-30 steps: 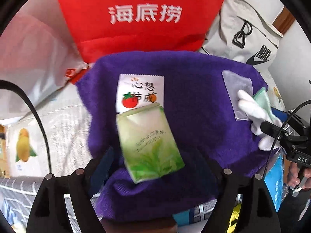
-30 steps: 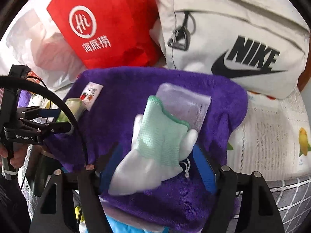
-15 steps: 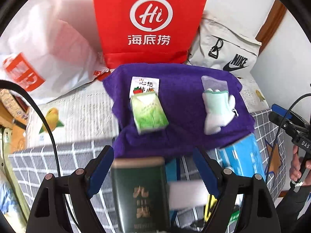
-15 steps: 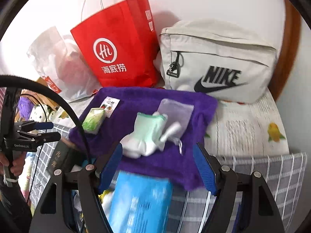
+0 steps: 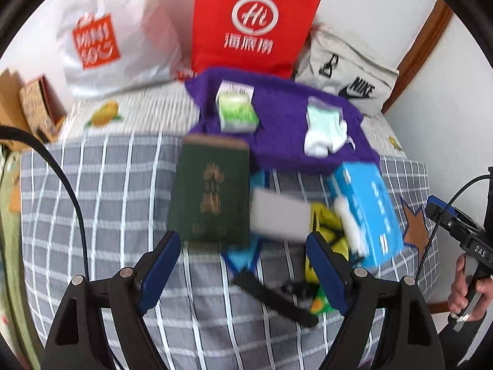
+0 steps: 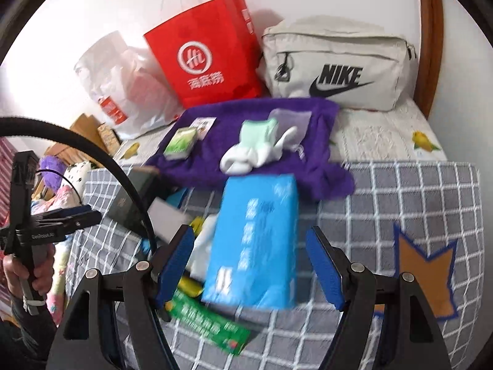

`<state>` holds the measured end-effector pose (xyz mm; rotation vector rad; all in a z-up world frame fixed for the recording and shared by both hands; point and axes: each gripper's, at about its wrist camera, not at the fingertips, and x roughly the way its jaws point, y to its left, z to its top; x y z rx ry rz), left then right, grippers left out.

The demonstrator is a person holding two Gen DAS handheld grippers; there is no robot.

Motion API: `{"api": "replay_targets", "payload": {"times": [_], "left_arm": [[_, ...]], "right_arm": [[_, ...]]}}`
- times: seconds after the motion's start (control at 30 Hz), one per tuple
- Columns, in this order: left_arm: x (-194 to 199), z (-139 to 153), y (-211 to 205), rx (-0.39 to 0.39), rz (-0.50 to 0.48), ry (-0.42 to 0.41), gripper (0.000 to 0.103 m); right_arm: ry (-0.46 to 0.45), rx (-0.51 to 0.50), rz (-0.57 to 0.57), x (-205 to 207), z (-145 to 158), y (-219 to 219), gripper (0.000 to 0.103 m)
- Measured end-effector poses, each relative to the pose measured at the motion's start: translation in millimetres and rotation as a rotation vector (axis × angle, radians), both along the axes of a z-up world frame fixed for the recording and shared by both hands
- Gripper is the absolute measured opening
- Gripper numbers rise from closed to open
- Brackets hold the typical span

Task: Organize soft objects
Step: 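Move the right gripper to the white sponge block while the left gripper moves to the black strap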

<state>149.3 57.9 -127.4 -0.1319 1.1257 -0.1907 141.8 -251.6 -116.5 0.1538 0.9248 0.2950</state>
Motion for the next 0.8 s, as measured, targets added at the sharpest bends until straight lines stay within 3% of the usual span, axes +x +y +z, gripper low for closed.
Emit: {"api": "replay_targets", "payload": {"times": [0.37,0.57,0.8], "left_arm": [[-55,-33,14,-0.026,0.059,0.086,0.083],[-65,-36,38,-0.053,0.118,0.087,0.083],[-68,-33,71,-0.089,0.162,0.057,0.083]], "right_arm": [[0.041,-0.004,0.130,-42,-21,45,0.074],[-0.001,-0.080,0.323,-12,-24,103,0.074],[0.054,-0.142,0.435,43,-54,158,0.074]]}}
